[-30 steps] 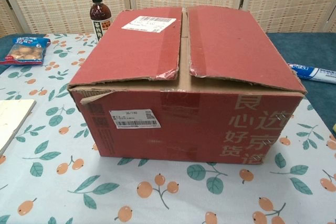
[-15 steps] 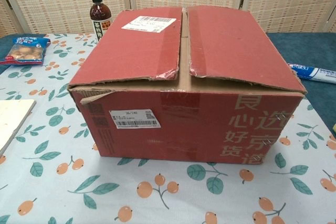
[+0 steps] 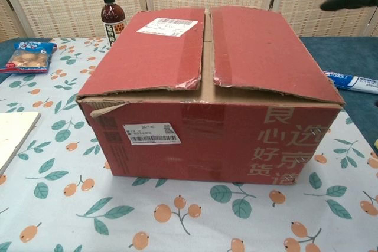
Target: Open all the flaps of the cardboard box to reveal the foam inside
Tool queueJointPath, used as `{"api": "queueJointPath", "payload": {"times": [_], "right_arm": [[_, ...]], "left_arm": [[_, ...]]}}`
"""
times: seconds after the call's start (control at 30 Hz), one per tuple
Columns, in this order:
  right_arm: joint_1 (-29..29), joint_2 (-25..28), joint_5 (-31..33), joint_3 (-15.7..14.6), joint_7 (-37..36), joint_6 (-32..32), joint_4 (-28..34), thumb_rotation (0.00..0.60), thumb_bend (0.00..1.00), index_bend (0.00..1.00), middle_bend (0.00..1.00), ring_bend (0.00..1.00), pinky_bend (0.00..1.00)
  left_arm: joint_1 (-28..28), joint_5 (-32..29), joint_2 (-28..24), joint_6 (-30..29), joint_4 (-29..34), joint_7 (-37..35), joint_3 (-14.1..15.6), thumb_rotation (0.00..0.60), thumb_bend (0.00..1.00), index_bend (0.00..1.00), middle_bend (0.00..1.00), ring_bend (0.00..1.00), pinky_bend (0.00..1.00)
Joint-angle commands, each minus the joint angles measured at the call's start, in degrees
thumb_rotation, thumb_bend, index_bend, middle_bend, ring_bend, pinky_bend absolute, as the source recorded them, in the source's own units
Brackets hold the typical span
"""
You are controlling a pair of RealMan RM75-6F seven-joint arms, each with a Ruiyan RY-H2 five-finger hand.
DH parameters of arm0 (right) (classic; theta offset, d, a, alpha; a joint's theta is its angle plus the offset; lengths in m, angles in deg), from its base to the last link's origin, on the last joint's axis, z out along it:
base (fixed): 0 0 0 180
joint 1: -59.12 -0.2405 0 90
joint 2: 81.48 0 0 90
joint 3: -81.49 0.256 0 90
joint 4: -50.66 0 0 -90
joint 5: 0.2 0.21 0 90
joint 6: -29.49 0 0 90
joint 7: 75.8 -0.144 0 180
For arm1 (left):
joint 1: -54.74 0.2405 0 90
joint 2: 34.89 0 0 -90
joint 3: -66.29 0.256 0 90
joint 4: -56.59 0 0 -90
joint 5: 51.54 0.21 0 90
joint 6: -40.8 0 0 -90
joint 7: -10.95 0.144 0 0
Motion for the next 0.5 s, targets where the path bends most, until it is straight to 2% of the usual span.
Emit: {"api": "queueJointPath", "payload": {"times": [0.03,0.3,0.5], "right_arm": [[-1.77,-2.08,0.62,1.30,1.59,1.84,1.05,0.600,0.38,0.00,0.00,0.00,0.00],[-5.53,-8.16,5.61,3.60,7.11,7.48,1.77,0.600,0.38,0.00,0.00,0.00,0.00],[-7.61,-12.87,8.83,5.29,9.51,8.95,-0.06,0.600,0.38,0.00,0.00,0.00,0.00]], "left_arm": [[-0.17,0.10,-0.08,0.20,-0.24,-0.56,0.01,0.600,0.39,0.00,0.00,0.00,0.00],[-0.67,0.31,-0.50,0.86,-1.00,-2.18,0.09,0.600,0.39,0.00,0.00,0.00,0.00],[-0.94,-0.08,-1.03,1.60,-1.89,-4.53,0.07,0.600,0.39,0.00,0.00,0.00,0.00]]}}
